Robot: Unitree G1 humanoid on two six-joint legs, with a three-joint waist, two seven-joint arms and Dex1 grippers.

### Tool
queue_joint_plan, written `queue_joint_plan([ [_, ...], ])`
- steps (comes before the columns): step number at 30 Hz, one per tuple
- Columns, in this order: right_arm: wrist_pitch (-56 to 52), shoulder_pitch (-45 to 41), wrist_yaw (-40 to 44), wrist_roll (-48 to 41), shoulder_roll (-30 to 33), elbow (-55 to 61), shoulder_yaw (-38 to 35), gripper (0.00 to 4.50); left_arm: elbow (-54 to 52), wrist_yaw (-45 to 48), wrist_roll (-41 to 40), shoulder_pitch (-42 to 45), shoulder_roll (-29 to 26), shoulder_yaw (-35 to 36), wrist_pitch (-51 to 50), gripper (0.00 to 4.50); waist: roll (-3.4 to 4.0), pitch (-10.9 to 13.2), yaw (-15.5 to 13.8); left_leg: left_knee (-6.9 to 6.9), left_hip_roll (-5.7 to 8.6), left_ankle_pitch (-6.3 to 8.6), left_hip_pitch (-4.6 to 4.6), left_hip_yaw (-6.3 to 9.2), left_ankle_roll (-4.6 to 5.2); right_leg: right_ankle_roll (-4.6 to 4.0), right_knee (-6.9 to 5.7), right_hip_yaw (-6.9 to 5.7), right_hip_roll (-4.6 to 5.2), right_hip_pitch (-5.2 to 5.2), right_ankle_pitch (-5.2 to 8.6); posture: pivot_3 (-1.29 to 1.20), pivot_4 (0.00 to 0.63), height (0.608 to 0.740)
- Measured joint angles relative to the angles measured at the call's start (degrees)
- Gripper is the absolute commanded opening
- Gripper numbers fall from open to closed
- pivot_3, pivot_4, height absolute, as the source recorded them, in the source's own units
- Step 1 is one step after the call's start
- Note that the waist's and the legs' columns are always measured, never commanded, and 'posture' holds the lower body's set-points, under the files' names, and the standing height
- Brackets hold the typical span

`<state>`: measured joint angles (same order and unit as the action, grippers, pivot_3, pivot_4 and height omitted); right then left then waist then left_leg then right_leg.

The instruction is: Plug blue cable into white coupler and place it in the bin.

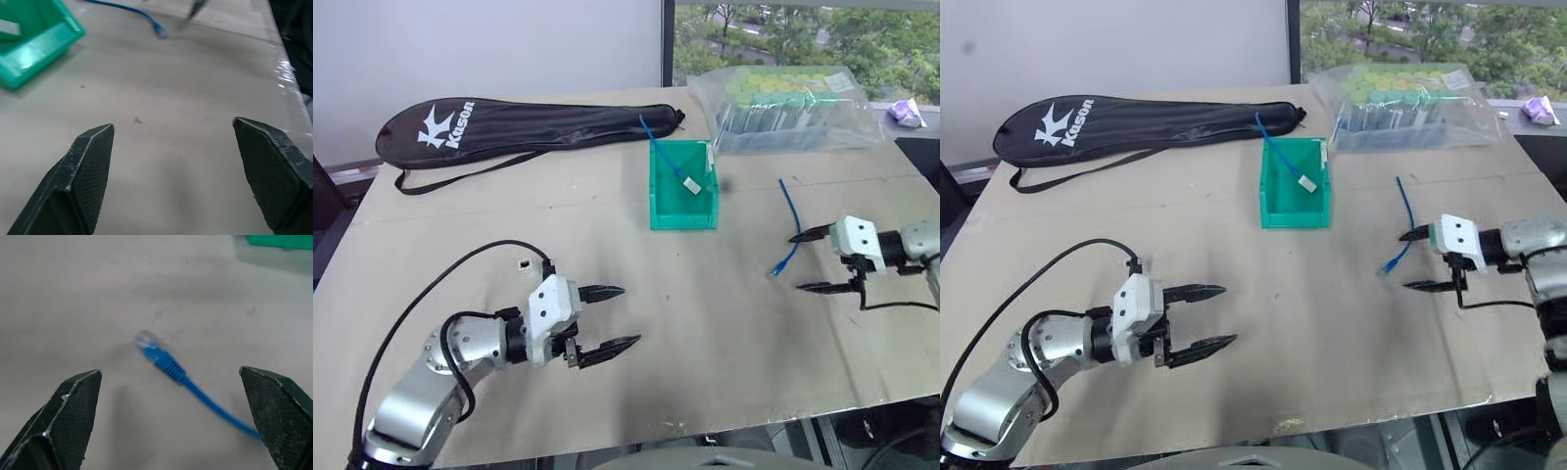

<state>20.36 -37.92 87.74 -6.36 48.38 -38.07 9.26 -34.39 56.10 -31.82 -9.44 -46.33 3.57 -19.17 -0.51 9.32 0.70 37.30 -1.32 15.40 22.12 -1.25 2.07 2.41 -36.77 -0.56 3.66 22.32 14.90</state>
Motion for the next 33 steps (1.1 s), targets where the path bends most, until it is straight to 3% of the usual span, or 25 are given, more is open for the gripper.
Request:
queue_joint_plan([
  [10, 10.0, -14.4, 1.0, 7.6, -4.5, -17.4, 11.1, 4.46, -1.7, 0.1, -1.3, 0.3, -0.8, 0.4, -1.8, 3.98, 0.05, 0.2, 0.0, 0.08, 0.02, -0.12, -0.04, -0.04, -0.2, 0.0, -0.05, -0.01, 0.04, -0.02, -0.01, 0.0, 0.15, 0.74],
  [13, 11.3, -16.3, 1.2, 7.9, -4.7, -18.9, 14.2, 3.62, -1.9, -0.3, -1.2, 0.2, -0.5, 0.4, -1.8, 3.98, 0.04, 0.2, 0.1, 0.09, 0.02, -0.11, -0.07, -0.03, -0.19, -0.01, -0.06, 0.01, 0.05, -0.05, -0.01, 0.0, 0.15, 0.74],
  [20, 12.6, -19.0, 1.6, 7.6, -4.7, -20.9, 21.4, 0.27, -2.1, -1.4, -0.7, 0.3, 0.1, 0.3, -1.7, 3.98, 0.0, 0.2, 0.3, 0.17, 0.01, -0.02, -0.36, -0.07, -0.03, -0.11, -0.08, 0.02, 0.27, -0.32, -0.06, 0.0, 0.15, 0.74],
  [21, 12.6, -19.2, 1.6, 7.6, -4.7, -21.1, 21.8, 0.05, -2.1, -1.5, -0.6, 0.4, 0.2, 0.3, -1.7, 3.98, 0.0, 0.2, 0.3, 0.2, 0.01, -0.03, -0.38, -0.07, -0.03, -0.17, -0.08, 0.02, 0.27, -0.34, -0.07, 0.0, 0.15, 0.74],
  [28, 11.8, -19.4, 1.6, 4.5, -4.5, -21.4, 23.9, 0.05, -2.1, -1.6, 0.2, 0.3, 0.7, 0.3, -1.6, 3.98, -0.01, 0.1, 0.3, 0.24, -0.02, -0.09, -0.37, -0.02, -0.1, -0.17, -0.11, 0.03, 0.23, -0.33, -0.17, 0.0, 0.15, 0.74],
  [33, 3.2, -17.6, 1.7, -1.0, -8.3, -17.0, 22.0, 0.05, -1.9, -1.6, 0.3, 0.2, 0.5, 1.2, -1.6, 3.98, 0.0, 0.2, 0.7, 0.14, -0.13, -0.09, -0.31, 0.03, -0.12, -0.08, -0.13, 0.1, 0.17, -0.25, -0.22, 0.0, 0.15, 0.74],
])
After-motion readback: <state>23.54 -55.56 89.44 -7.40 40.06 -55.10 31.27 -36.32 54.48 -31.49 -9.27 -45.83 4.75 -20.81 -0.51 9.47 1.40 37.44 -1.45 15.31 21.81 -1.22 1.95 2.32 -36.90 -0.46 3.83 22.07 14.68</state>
